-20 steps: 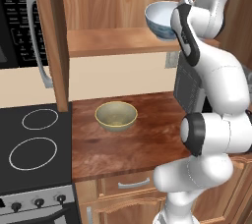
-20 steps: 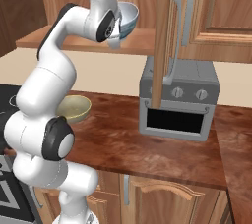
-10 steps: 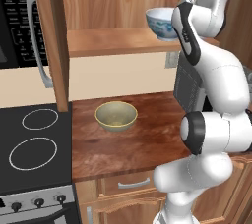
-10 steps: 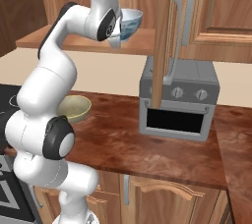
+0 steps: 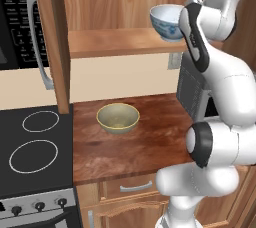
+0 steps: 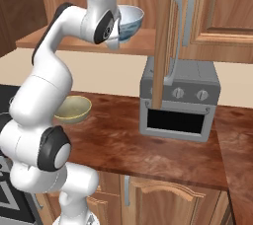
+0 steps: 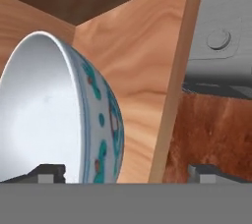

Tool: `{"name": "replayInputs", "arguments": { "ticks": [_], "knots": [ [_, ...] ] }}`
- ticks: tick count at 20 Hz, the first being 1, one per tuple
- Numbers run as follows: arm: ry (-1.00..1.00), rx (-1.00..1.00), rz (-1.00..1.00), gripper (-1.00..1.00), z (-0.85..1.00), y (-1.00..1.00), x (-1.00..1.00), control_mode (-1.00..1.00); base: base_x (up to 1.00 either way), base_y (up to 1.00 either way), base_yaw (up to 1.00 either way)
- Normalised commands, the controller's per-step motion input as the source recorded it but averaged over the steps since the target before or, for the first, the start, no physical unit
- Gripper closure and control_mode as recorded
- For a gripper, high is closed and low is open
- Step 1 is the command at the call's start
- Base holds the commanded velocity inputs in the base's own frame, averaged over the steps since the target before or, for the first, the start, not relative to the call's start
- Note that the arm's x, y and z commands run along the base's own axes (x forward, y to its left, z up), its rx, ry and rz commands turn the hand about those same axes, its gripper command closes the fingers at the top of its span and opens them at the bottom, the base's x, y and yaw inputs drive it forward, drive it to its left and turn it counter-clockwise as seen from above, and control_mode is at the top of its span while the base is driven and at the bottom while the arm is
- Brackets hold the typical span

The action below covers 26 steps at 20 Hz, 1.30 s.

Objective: Open the cabinet. Pick the bowls from the counter and place them in the cabinet. Then close the cabinet.

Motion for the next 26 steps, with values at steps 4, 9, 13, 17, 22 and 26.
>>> {"name": "replayInputs", "arguments": {
  "ticks": [4,9,13,17,22,26],
  "knots": [
    [-0.08,0.0,0.0,-1.0,0.14,0.0,-0.15,-1.0,0.0,0.0,0.0],
    [-0.09,0.0,0.0,-1.0,0.15,0.0,0.0,-1.0,0.0,0.0,0.0],
    [-0.03,0.0,0.0,-1.0,0.03,0.0,-0.27,-1.0,0.0,0.0,0.0],
    [-0.08,0.0,0.0,-1.0,-0.02,0.05,-0.85,-1.0,0.0,0.0,0.0],
    [-0.31,0.0,0.0,-1.0,0.15,0.08,-0.76,-1.0,0.0,0.0,0.0],
    [0.01,0.0,0.0,-1.0,0.24,0.05,-0.6,-1.0,0.0,0.0,0.0]
  ]
}}
